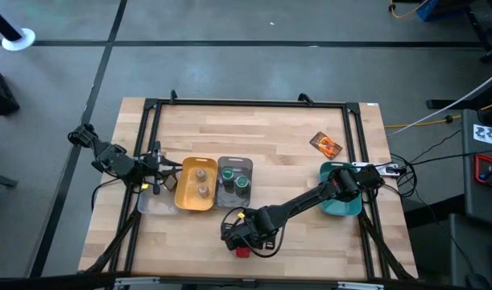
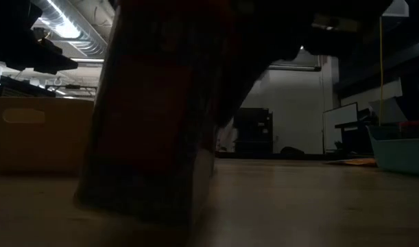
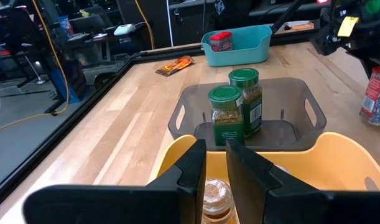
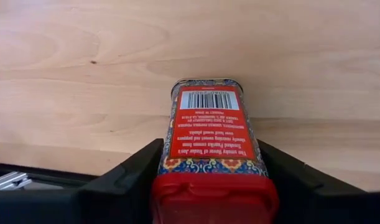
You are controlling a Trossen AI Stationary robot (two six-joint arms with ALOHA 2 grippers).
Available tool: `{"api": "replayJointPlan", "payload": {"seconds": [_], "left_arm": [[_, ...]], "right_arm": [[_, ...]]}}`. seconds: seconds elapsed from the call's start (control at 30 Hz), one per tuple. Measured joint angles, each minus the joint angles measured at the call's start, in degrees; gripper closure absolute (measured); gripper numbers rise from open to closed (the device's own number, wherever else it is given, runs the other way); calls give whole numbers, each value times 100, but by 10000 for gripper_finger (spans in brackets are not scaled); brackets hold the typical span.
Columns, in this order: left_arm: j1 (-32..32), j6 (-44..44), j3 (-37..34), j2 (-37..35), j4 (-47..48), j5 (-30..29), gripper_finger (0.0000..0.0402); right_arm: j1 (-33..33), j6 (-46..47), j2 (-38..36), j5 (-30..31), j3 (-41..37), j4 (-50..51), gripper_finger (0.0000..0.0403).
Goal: Sort spices by type
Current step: Put the red spice can into the green bin
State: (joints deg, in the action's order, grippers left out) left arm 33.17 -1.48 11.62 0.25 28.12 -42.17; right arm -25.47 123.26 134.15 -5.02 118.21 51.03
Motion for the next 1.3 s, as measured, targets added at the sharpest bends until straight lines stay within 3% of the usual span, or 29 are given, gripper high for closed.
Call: {"api": "replayJointPlan", "payload": {"seconds": [0.23, 0.43, 0.73, 0.97, 1.3], "left_arm": [[0, -1, 0, 0, 1, 0, 345], [0, 0, 0, 0, -2, 0, 345], [0, -1, 0, 4, 5, 0, 345], [0, 0, 0, 4, -2, 0, 345], [0, 0, 0, 4, -2, 0, 345]], "right_arm": [[1, 133, -90, -7, 0, 196, 186], [1, 310, -279, -13, -4, 526, 161], [1, 361, -520, 125, -4, 821, 182], [2, 602, -520, 92, -4, 972, 152], [0, 614, -521, 92, 9, 913, 194]]}}
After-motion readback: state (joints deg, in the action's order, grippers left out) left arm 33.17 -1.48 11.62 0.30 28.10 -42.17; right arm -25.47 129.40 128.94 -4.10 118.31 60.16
